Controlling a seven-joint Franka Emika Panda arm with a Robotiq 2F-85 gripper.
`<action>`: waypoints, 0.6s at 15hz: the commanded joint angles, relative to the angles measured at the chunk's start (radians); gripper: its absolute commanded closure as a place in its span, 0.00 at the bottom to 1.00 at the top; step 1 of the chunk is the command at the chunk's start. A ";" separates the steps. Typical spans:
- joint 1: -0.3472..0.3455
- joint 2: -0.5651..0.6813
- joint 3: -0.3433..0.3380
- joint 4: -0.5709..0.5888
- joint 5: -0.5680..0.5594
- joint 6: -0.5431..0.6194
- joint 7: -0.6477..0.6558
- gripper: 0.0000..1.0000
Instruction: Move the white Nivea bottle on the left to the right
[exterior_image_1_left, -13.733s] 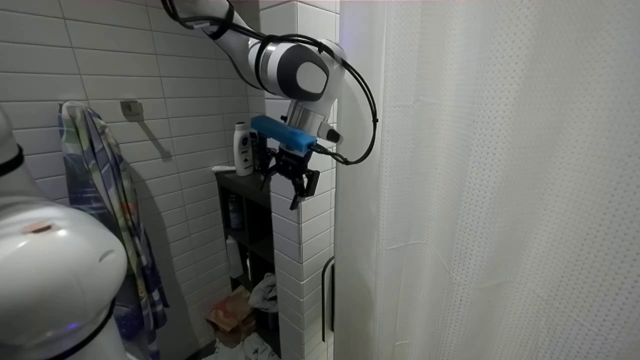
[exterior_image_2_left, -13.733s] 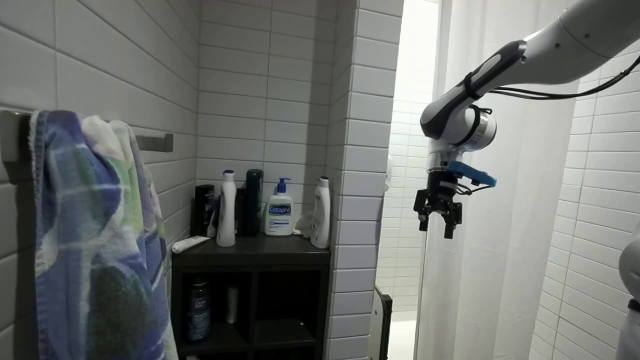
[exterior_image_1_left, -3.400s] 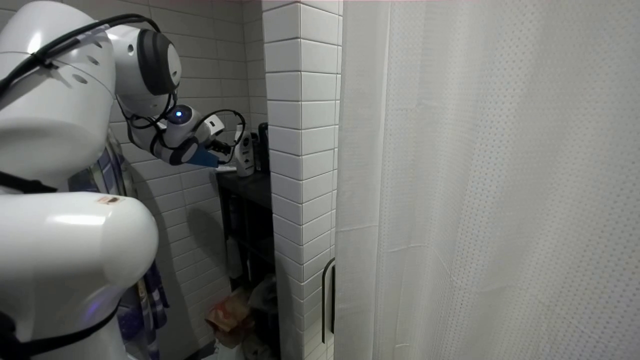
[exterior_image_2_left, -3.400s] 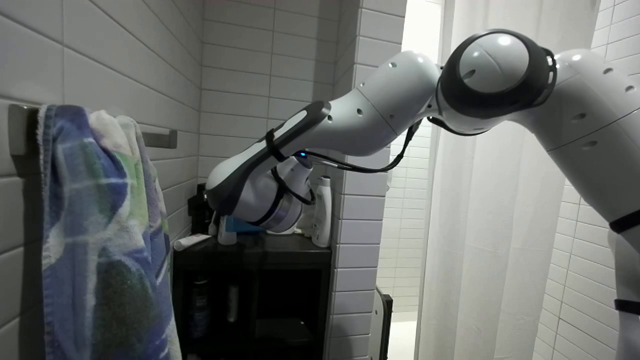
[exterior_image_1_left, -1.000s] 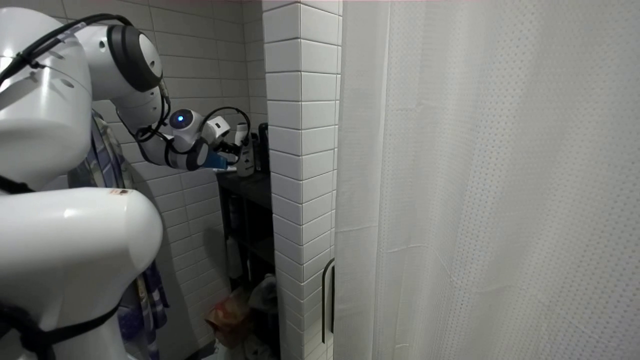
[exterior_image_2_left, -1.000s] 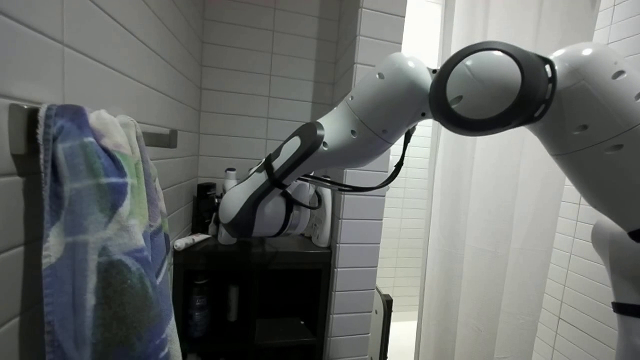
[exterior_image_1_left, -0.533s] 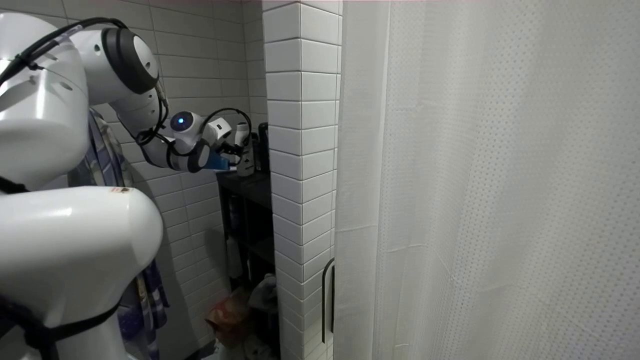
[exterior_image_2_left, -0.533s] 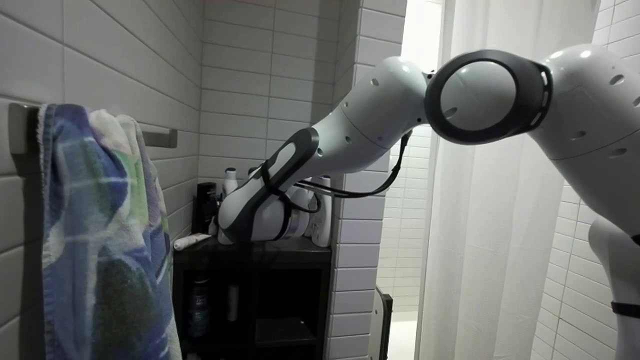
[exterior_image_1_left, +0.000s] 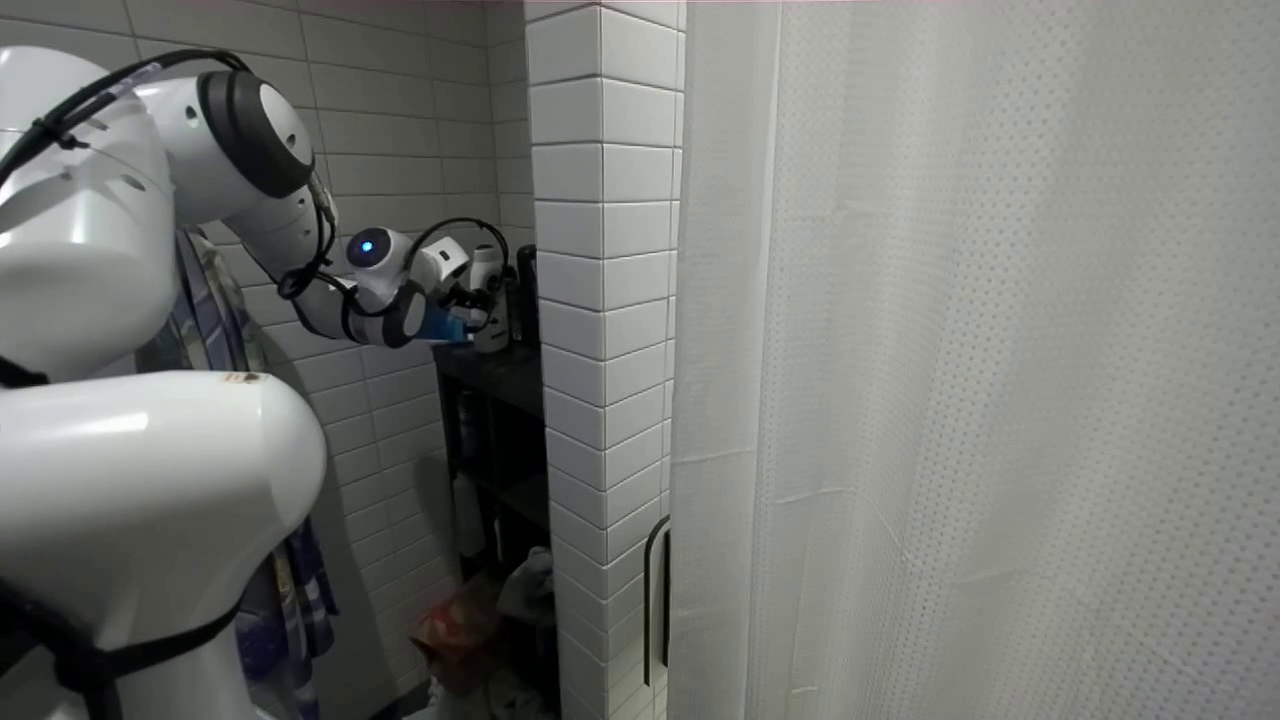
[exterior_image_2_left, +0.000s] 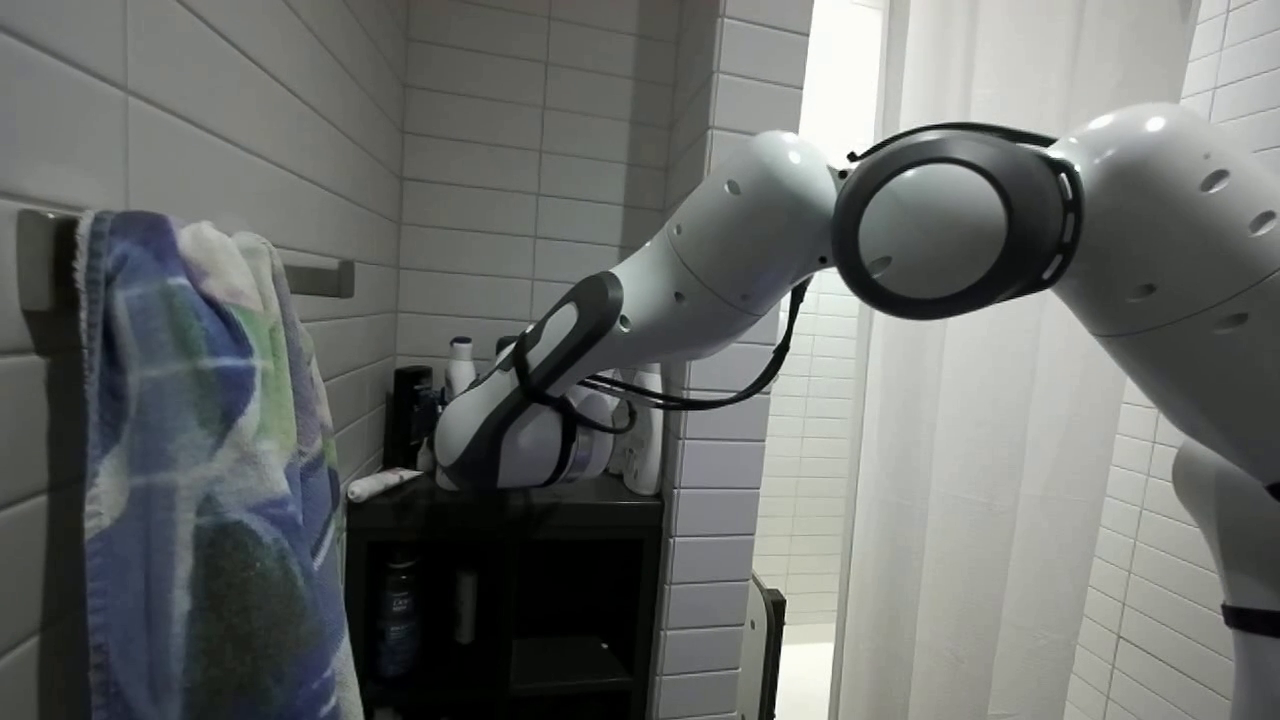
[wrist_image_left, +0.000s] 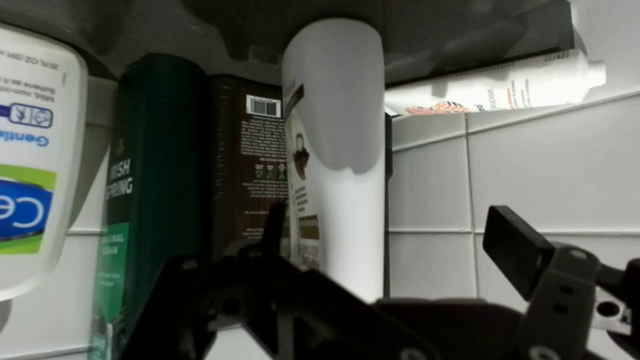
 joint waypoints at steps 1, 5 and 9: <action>0.027 0.045 -0.053 0.060 0.034 -0.026 0.010 0.00; 0.031 0.071 -0.075 0.094 0.042 -0.042 0.017 0.00; 0.030 0.090 -0.088 0.123 0.045 -0.048 0.029 0.00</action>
